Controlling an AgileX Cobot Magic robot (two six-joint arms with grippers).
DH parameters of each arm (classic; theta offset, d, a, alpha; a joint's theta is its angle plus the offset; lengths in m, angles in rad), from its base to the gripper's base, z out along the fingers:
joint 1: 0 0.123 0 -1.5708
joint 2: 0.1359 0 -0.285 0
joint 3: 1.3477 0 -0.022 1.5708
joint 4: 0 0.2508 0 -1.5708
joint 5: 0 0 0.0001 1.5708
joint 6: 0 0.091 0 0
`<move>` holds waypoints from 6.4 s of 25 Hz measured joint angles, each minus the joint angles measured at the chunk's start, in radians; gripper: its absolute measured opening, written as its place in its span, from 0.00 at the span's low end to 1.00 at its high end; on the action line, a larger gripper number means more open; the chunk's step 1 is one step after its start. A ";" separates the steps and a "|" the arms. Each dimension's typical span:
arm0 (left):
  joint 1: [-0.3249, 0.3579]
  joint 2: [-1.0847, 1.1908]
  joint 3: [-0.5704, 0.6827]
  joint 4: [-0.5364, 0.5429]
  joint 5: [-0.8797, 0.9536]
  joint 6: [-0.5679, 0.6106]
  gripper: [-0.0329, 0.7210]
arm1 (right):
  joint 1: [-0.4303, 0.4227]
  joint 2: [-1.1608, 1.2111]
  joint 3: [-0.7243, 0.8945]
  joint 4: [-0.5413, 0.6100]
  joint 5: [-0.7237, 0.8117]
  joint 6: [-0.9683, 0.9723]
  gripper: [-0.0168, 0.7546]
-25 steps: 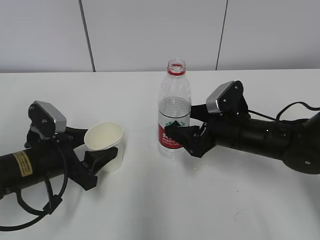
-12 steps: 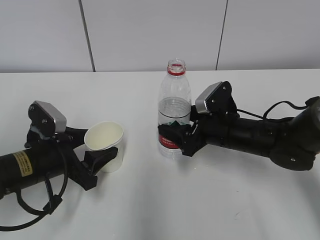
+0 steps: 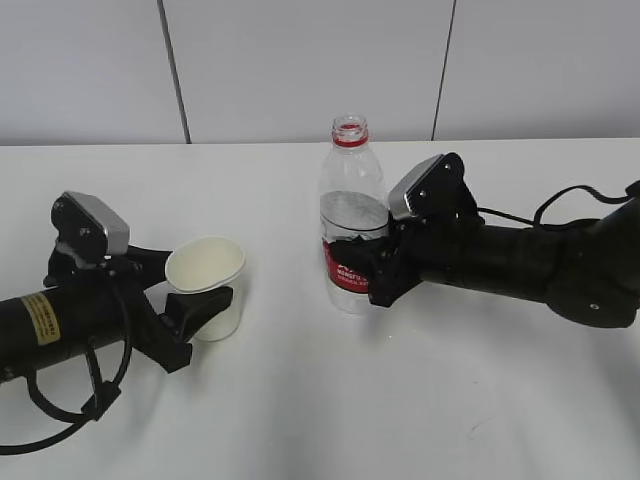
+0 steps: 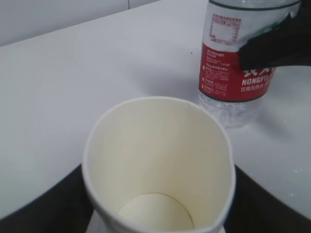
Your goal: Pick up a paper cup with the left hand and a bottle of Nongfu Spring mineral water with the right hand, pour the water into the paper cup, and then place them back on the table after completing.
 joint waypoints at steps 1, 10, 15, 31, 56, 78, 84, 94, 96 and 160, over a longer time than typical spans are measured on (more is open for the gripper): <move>0.000 -0.013 0.000 0.003 0.012 -0.005 0.66 | 0.000 -0.015 0.000 -0.003 0.033 0.000 0.52; -0.001 -0.078 0.000 0.094 0.045 -0.109 0.66 | 0.000 -0.120 -0.018 -0.113 0.176 0.000 0.51; -0.022 -0.099 0.000 0.159 0.035 -0.149 0.66 | 0.002 -0.157 -0.083 -0.264 0.246 0.000 0.51; -0.058 -0.101 0.000 0.191 0.006 -0.160 0.66 | 0.100 -0.171 -0.237 -0.519 0.464 0.000 0.51; -0.058 -0.211 0.001 0.192 0.107 -0.212 0.66 | 0.100 -0.171 -0.327 -0.778 0.559 -0.019 0.51; -0.058 -0.155 -0.005 0.201 0.040 -0.213 0.66 | 0.100 -0.171 -0.345 -0.934 0.564 -0.057 0.51; -0.058 -0.142 -0.046 0.235 0.040 -0.213 0.66 | 0.100 -0.171 -0.345 -0.964 0.574 -0.060 0.51; -0.108 -0.082 -0.058 0.260 0.040 -0.213 0.66 | 0.100 -0.171 -0.345 -1.040 0.642 -0.062 0.51; -0.119 -0.072 -0.063 0.253 0.040 -0.213 0.66 | 0.100 -0.171 -0.345 -1.065 0.655 -0.062 0.51; -0.128 -0.018 -0.121 0.273 0.057 -0.213 0.66 | 0.100 -0.171 -0.345 -1.073 0.764 -0.285 0.42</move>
